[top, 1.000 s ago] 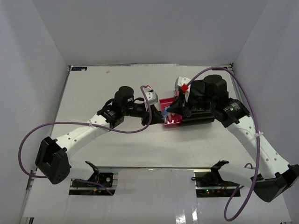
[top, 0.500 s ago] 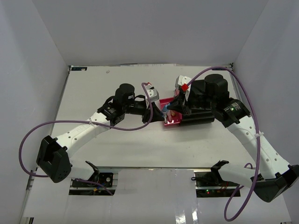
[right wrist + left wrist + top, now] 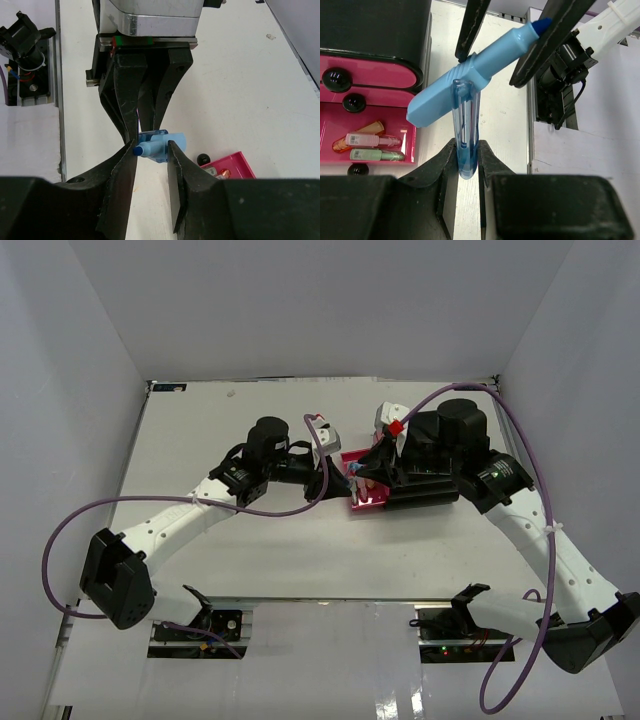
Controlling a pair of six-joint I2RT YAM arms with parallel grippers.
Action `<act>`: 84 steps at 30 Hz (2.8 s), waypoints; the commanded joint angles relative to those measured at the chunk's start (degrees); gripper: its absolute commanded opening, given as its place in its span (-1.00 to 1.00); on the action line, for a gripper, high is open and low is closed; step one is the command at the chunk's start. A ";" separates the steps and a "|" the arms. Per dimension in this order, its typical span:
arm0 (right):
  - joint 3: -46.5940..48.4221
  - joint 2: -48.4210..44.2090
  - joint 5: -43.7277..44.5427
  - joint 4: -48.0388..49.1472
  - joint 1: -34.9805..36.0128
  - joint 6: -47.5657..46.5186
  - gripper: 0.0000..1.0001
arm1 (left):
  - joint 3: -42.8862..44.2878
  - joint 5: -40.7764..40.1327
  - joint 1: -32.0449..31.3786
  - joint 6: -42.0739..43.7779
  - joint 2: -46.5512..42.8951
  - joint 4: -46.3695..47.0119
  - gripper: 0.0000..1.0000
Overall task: Sort the stationery into containers
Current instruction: Close the pen cap on the pen.
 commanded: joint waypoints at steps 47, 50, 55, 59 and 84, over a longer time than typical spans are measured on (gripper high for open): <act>-3.28 -4.70 -2.43 0.81 0.95 4.77 0.01 | -3.28 0.16 3.06 1.05 -3.57 7.46 -1.00; -2.57 -5.76 -1.20 -0.85 0.95 4.68 0.00 | -4.16 -0.73 3.06 5.87 -4.54 3.70 -1.00; -0.82 -4.89 1.71 -3.40 1.04 2.06 -0.03 | -5.04 -2.05 3.06 10.64 -7.26 -0.36 -1.00; 5.14 0.46 0.49 -7.01 1.04 0.64 -0.07 | -4.69 -2.14 3.06 12.05 -7.62 -1.95 -1.00; 10.79 11.20 -1.45 -9.47 4.55 -2.00 -0.25 | -5.13 1.73 3.06 12.40 -6.74 -3.10 -1.00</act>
